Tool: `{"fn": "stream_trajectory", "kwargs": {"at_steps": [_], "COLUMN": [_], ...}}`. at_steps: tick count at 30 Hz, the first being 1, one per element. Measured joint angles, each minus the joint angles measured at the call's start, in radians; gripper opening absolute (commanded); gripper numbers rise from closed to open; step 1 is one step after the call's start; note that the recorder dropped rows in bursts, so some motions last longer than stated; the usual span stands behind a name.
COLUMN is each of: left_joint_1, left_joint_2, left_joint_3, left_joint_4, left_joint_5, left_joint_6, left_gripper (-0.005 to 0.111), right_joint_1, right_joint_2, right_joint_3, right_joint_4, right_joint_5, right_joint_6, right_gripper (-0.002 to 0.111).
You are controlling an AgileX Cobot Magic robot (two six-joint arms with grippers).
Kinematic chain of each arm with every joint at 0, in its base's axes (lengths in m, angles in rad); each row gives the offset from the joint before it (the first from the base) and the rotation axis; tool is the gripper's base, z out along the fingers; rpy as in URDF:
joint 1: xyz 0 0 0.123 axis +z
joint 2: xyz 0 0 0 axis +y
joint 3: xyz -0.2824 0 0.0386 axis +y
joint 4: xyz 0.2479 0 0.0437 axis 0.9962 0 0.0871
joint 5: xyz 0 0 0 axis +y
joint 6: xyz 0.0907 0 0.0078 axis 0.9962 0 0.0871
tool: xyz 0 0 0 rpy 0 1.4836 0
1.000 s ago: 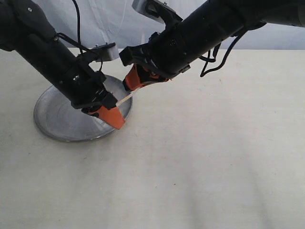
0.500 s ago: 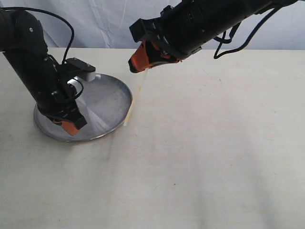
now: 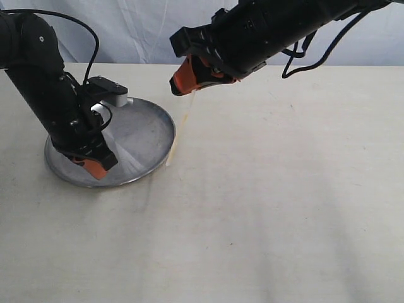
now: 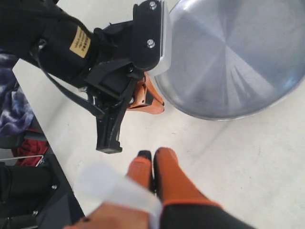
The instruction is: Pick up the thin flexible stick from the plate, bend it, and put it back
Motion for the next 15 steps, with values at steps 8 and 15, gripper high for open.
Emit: {"fn": "stream_trajectory", "kwargs": {"at_steps": [8, 15], "left_joint_1": [0.0, 0.0], "left_joint_2": [-0.002, -0.091], "left_joint_3": [0.0, -0.004], "left_joint_4": [0.0, 0.059], "left_joint_5": [0.0, 0.0], "left_joint_6": [-0.002, -0.043], "left_gripper": [0.0, 0.0], "right_joint_1": [0.0, 0.0], "right_joint_2": [0.011, 0.088], "right_joint_3": [0.0, 0.0], "right_joint_4": [0.006, 0.106], "right_joint_5": [-0.042, -0.042], "right_joint_6": [0.0, -0.054], "right_gripper": [-0.001, -0.001]}}
